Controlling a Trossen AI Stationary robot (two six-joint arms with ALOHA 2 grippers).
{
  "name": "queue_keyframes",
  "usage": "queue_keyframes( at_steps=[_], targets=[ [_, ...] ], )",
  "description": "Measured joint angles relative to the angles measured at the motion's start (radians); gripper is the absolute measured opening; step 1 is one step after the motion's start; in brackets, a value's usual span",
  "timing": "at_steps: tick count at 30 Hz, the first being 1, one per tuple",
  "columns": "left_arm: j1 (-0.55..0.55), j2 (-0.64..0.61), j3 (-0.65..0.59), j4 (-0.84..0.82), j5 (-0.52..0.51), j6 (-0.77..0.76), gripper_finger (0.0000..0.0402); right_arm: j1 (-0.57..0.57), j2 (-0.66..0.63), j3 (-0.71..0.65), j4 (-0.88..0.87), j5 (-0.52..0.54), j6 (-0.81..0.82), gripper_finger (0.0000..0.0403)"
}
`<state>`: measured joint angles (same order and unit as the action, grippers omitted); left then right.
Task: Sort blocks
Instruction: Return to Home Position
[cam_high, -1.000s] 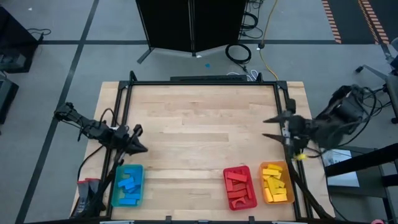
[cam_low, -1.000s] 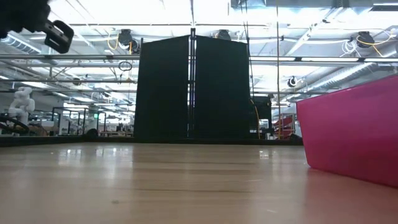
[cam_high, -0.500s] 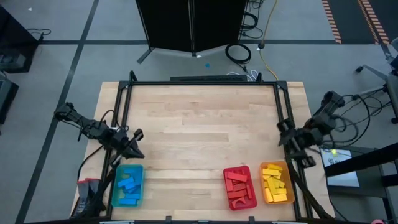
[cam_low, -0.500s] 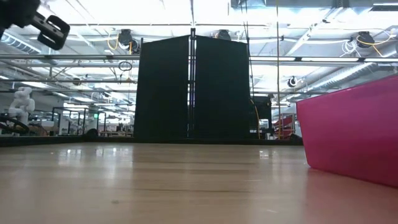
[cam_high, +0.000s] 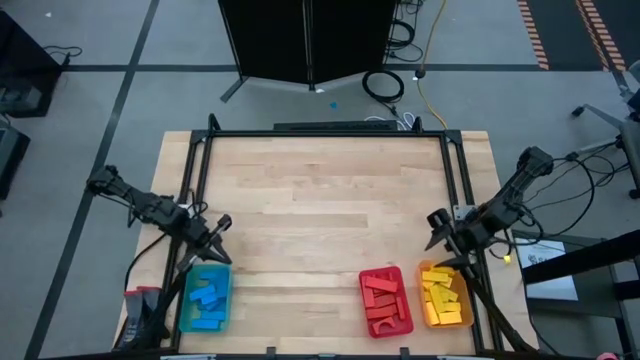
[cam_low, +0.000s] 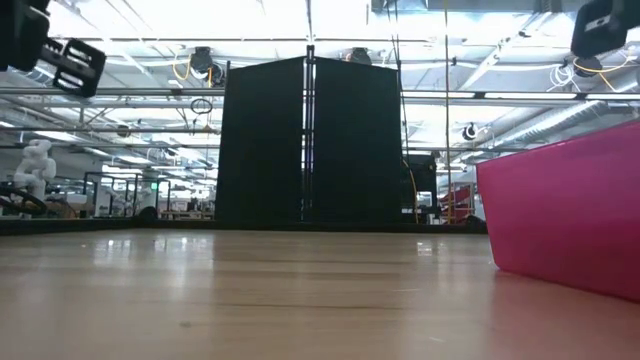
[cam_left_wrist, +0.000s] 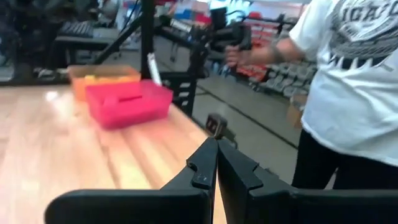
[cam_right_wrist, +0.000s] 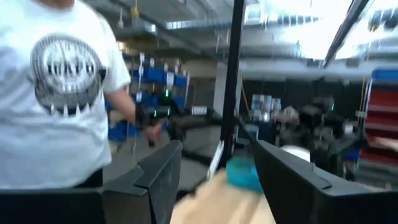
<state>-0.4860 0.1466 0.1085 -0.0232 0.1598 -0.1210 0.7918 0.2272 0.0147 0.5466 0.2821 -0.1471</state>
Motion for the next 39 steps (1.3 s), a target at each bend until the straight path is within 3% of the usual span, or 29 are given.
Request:
queue_keyframes(
  at_steps=[4,8,11,19,21,24,26,34,39],
  targets=[
    [0.021,-0.008,-0.011,-0.034,-0.004,0.006,0.0017,0.000,0.001,-0.001,-0.095,0.029,0.030,0.0199],
    [0.039,-0.012,-0.099,0.045,-0.016,-0.024,0.0017,0.000,0.001,-0.001,-0.172,0.147,0.082,0.0199],
    [0.061,0.001,-0.101,0.050,-0.054,0.051,0.0017,0.000,0.000,-0.001,-0.206,0.205,0.112,0.0199],
    [0.181,0.003,-0.102,0.040,-0.105,0.102,0.0017,-0.011,-0.002,-0.001,-0.224,0.218,0.124,0.0199],
    [0.206,0.003,-0.102,0.041,-0.104,0.103,0.0017,-0.039,-0.001,-0.001,-0.163,0.217,0.035,0.0199],
    [0.243,0.003,-0.102,0.042,-0.104,0.104,0.0017,-0.098,-0.003,0.000,-0.067,0.188,-0.141,0.0199],
    [0.271,0.003,-0.102,0.052,-0.104,0.114,0.0017,-0.153,-0.002,0.001,-0.074,0.142,-0.174,0.0199],
    [0.443,0.003,-0.103,0.125,-0.047,0.162,0.0017,-0.413,0.004,0.000,-0.221,0.016,0.018,0.0199],
    [0.563,0.003,-0.103,0.135,0.060,0.162,0.0017,-0.572,0.004,0.000,-0.193,-0.158,0.031,0.0199]
  ],
)
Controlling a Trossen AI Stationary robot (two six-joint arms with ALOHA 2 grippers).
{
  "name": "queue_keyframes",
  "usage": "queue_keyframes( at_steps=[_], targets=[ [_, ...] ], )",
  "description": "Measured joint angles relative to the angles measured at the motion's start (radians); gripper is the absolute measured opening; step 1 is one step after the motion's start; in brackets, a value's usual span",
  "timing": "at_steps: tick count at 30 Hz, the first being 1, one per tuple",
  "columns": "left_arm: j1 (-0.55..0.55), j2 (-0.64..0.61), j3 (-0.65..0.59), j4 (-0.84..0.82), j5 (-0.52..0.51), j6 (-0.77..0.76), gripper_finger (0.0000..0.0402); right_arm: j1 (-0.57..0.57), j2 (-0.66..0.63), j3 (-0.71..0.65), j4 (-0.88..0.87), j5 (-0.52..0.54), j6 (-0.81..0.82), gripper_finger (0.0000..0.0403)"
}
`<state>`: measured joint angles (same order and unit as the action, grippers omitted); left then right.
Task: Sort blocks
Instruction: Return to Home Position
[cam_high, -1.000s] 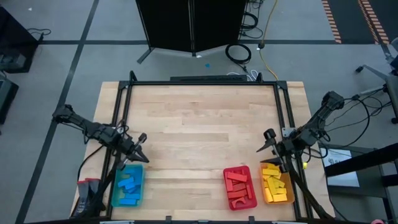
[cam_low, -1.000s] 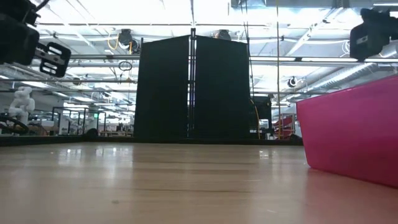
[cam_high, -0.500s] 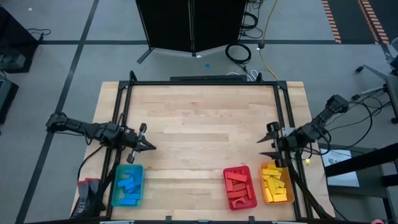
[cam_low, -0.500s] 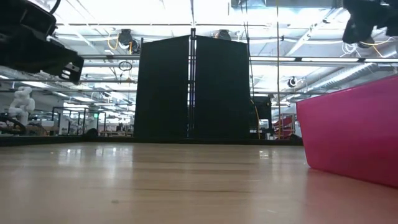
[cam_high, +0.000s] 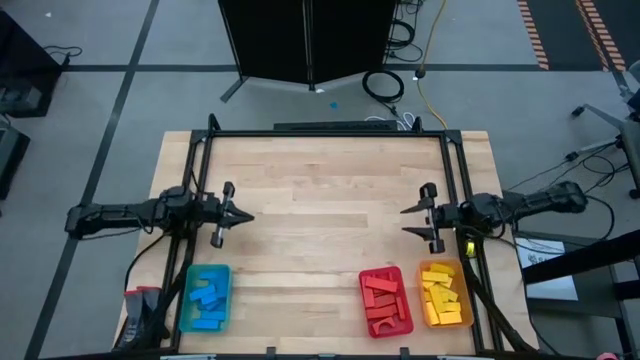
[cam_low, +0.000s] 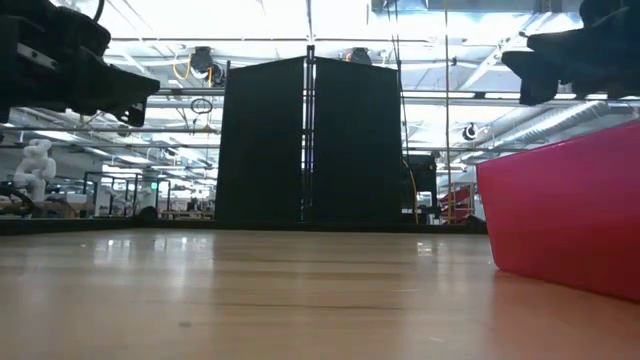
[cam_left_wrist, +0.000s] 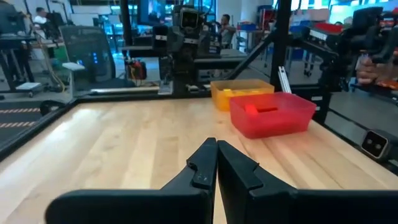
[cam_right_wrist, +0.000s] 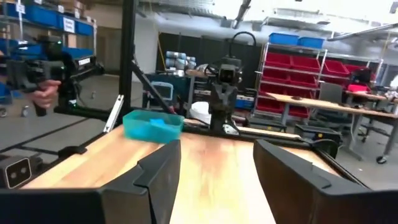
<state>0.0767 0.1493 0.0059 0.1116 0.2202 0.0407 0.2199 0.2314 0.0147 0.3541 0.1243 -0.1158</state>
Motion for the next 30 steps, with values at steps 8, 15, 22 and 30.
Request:
queue_keyframes(
  at_steps=[8,15,22,30],
  targets=[
    [0.205,0.000,0.000,-0.044,0.185,0.011,0.0017,-0.196,-0.001,0.000,-0.099,-0.365,0.122,0.0199],
    [0.368,0.001,-0.001,-0.037,0.322,0.045,0.0017,-0.278,-0.023,0.000,-0.095,-0.410,0.097,0.0199],
    [0.474,0.005,-0.001,-0.038,0.372,0.045,0.0017,-0.323,-0.116,0.000,-0.045,-0.417,0.132,0.0199],
    [0.547,0.006,-0.001,-0.044,0.534,0.018,0.0017,-0.323,-0.228,0.001,-0.072,-0.393,0.199,0.0199]
  ],
)
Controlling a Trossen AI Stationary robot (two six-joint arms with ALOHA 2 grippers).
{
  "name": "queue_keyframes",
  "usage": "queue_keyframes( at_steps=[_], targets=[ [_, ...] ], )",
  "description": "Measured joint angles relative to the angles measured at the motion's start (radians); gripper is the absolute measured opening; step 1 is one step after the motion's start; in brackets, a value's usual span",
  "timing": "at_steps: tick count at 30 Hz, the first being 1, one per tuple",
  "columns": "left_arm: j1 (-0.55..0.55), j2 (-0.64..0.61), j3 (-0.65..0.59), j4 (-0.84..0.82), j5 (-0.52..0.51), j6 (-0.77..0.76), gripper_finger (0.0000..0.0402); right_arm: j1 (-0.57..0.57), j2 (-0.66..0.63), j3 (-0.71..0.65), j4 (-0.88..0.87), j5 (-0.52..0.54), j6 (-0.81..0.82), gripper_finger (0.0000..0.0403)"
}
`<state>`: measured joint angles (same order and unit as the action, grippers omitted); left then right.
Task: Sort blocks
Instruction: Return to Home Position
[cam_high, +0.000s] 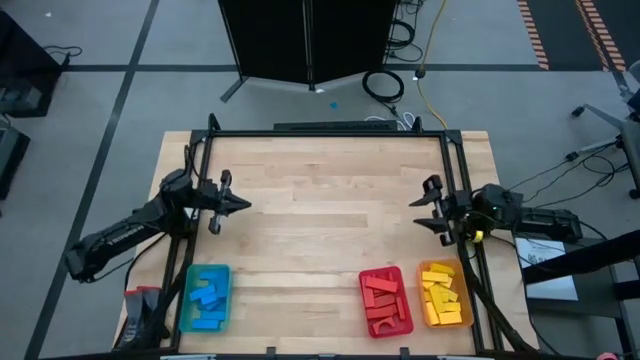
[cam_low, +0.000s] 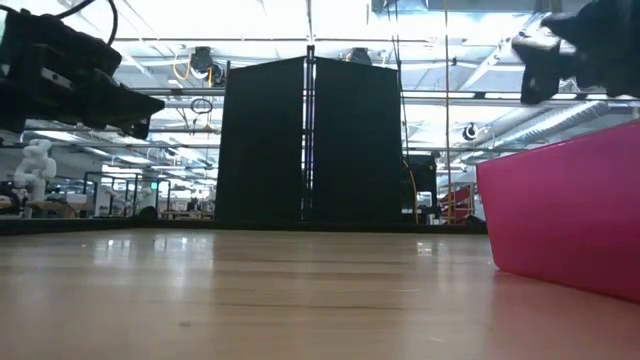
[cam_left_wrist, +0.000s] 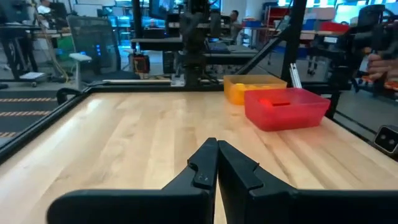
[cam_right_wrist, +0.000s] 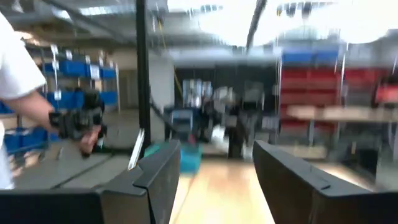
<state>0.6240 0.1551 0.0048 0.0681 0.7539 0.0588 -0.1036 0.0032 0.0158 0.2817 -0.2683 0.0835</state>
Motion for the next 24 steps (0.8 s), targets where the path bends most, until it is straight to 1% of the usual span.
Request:
queue_keyframes(
  at_steps=[3,6,10,12,14,17,24],
  targets=[
    [0.026,0.013,0.000,-0.003,0.014,0.007,0.0017,0.000,-0.001,-0.002,-0.123,0.008,0.045,0.0199],
    [0.054,0.038,0.000,-0.005,0.046,0.008,0.0017,0.000,-0.001,-0.002,-0.138,0.023,0.025,0.0199],
    [0.085,0.065,0.000,-0.008,0.111,0.007,0.0017,0.000,-0.001,-0.001,-0.139,0.114,0.001,0.0199],
    [0.093,0.068,0.000,-0.009,0.121,0.022,0.0017,0.000,-0.001,0.000,-0.177,0.132,0.004,0.0199],
    [0.102,0.071,0.000,-0.009,0.122,0.034,0.0017,0.000,-0.001,-0.001,-0.247,0.138,0.043,0.0199],
    [0.113,0.070,0.000,-0.009,0.124,0.033,0.0017,0.000,0.002,0.000,-0.244,0.136,0.063,0.0199],
    [0.117,0.070,0.000,-0.008,0.125,0.029,0.0017,0.000,0.003,0.000,-0.245,0.138,0.008,0.0199]
  ],
)
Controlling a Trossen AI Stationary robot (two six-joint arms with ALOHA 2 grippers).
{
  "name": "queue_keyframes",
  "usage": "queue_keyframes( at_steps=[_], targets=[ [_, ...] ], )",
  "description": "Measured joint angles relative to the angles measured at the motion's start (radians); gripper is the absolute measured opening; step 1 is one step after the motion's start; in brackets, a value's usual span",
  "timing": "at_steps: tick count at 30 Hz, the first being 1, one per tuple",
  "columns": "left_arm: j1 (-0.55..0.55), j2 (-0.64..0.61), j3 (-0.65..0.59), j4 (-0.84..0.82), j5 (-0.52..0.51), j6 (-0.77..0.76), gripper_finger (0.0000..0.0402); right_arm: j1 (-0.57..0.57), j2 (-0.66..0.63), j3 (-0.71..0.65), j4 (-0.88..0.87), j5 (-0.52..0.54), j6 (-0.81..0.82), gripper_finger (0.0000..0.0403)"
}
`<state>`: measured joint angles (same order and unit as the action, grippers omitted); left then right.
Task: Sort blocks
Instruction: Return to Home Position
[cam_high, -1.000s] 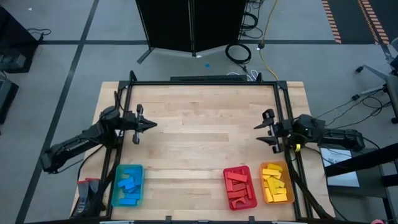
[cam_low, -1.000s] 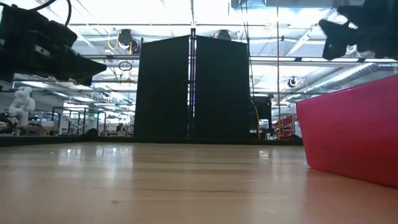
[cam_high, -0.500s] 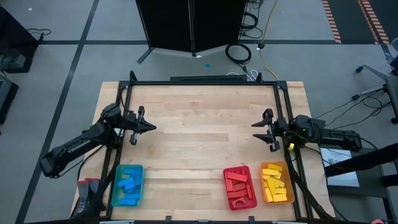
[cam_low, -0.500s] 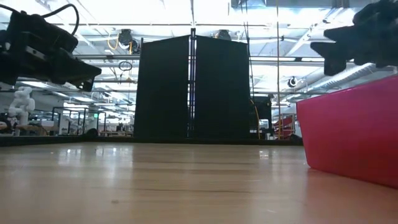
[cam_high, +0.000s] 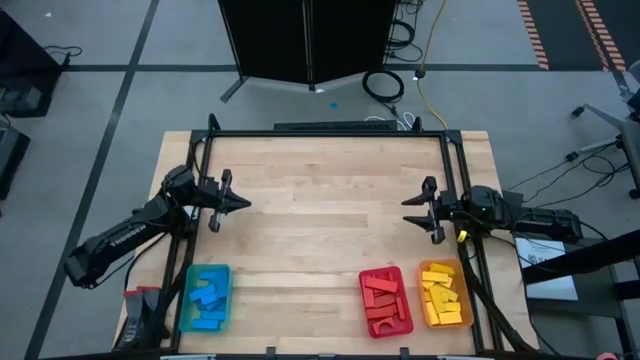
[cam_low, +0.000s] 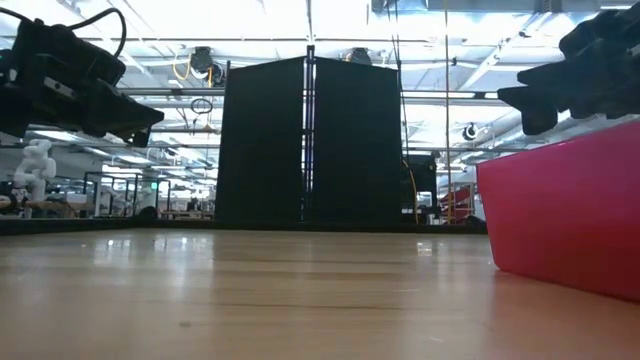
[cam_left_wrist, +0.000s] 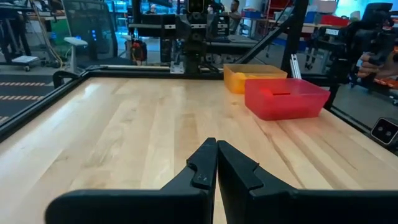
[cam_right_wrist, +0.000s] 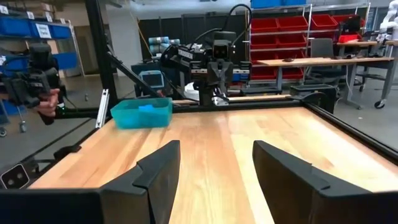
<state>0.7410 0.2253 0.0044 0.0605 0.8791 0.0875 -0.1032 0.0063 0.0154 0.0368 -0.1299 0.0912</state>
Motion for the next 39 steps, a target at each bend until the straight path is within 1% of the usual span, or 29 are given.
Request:
queue_keyframes(
  at_steps=[4,10,14,39],
  targets=[
    [-0.001,0.000,0.000,0.001,-0.001,-0.001,0.0017,0.000,0.000,0.000,0.000,0.000,0.004,0.0199],
    [-0.001,0.000,0.000,0.005,-0.056,-0.008,0.0017,0.000,0.000,0.000,-0.001,0.000,0.051,0.0199],
    [-0.001,0.000,0.000,0.005,-0.060,-0.029,0.0017,0.000,0.000,0.000,-0.001,0.000,0.052,0.0199],
    [-0.001,0.000,0.000,0.006,-0.065,-0.029,0.0017,0.000,0.000,0.000,-0.002,0.000,0.054,0.0199]
  ],
)
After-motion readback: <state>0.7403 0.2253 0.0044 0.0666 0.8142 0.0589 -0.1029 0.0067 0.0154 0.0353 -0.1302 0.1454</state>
